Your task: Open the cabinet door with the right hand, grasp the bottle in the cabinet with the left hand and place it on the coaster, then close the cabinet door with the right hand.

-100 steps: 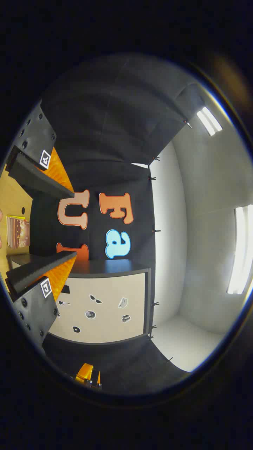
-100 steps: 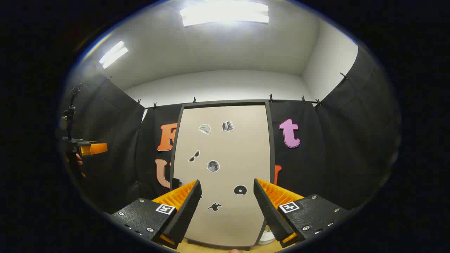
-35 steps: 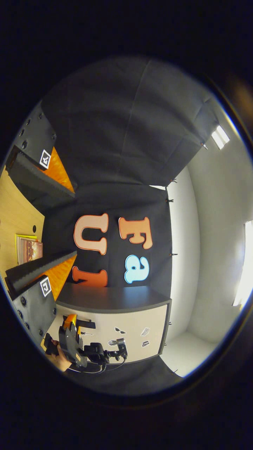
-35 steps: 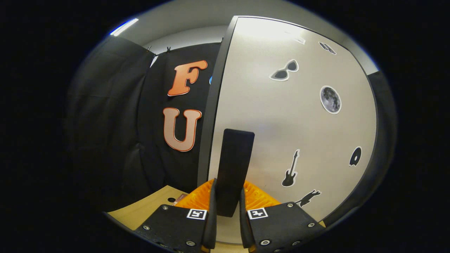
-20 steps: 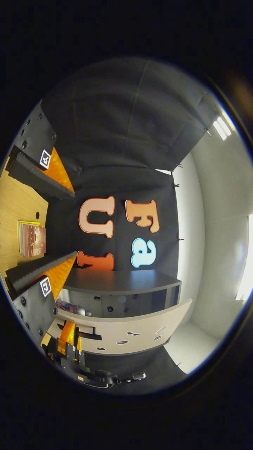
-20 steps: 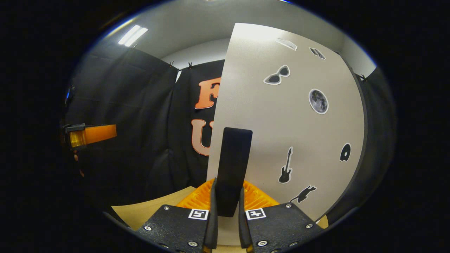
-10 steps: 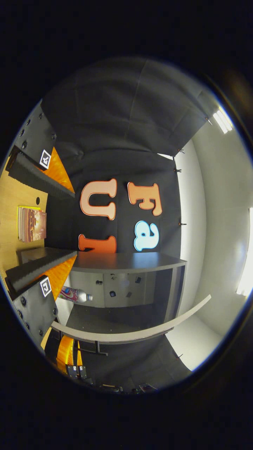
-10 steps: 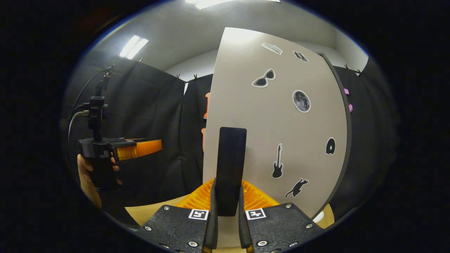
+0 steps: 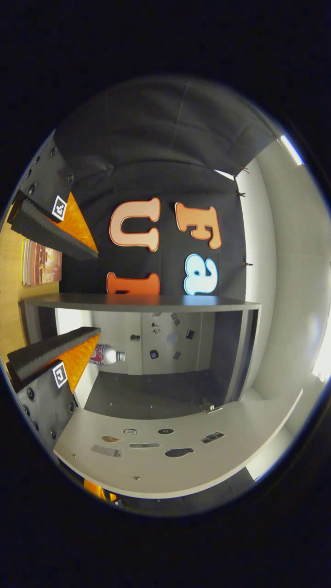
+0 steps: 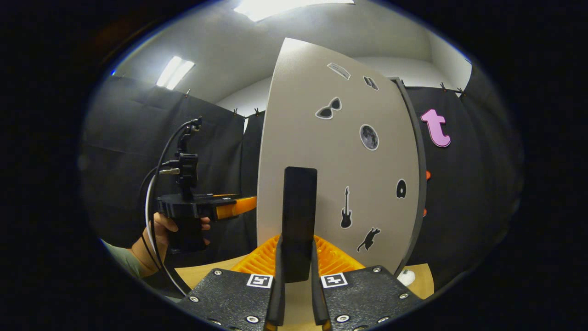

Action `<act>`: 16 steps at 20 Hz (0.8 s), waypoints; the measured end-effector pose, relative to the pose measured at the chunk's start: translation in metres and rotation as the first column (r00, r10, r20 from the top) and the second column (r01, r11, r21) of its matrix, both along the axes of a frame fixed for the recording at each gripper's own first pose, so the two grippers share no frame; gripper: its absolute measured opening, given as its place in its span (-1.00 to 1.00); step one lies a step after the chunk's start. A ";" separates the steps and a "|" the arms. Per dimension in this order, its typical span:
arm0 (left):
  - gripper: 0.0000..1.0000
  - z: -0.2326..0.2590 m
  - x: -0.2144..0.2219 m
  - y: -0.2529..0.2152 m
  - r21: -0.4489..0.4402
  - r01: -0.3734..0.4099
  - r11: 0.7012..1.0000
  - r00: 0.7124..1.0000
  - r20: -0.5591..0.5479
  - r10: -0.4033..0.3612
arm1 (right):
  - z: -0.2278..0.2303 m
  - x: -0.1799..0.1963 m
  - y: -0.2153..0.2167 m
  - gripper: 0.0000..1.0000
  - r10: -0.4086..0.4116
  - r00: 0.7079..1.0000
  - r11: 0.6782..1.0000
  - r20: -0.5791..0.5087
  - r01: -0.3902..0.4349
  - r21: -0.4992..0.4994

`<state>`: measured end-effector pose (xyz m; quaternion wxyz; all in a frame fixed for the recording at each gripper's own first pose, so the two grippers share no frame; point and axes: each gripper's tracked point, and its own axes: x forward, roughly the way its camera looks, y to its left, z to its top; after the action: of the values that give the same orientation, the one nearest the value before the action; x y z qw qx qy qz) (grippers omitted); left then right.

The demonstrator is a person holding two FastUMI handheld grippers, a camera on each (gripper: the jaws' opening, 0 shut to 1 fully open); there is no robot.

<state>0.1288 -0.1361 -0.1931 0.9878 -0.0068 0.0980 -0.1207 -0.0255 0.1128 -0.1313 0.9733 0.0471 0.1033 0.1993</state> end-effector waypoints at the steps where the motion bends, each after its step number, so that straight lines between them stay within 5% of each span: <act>1: 0.85 -0.007 0.002 -0.014 -0.001 0.025 1.000 1.000 -0.003 -0.025 | 0.001 -0.002 -0.004 -0.52 -0.004 1.000 1.000 0.003 0.003 0.013; 7: 0.82 -0.061 0.021 -0.086 -0.013 0.130 0.991 0.989 -0.063 -0.130 | 0.004 -0.007 -0.014 -0.53 0.011 1.000 0.996 0.029 -0.013 0.089; 10: 0.82 -0.083 0.039 -0.111 -0.013 0.150 0.989 0.986 -0.075 -0.151 | 0.004 -0.010 -0.018 -0.50 0.047 0.998 0.990 0.038 -0.052 0.129; 11: 1.00 -0.092 0.044 -0.119 -0.022 0.156 0.988 0.984 -0.084 -0.157 | 0.004 -0.009 -0.019 -0.50 0.056 0.998 0.989 0.040 -0.061 0.138; 16: 0.92 -0.131 0.068 -0.158 -0.038 0.170 0.985 0.975 -0.138 -0.174 | 0.004 -0.009 -0.019 -0.46 0.061 0.996 0.988 0.063 -0.069 0.140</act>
<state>0.1971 -0.2941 -0.3237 0.9641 -0.0197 0.1659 -0.2063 -0.0344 0.0934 -0.1276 0.9631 0.1070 0.0616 0.2390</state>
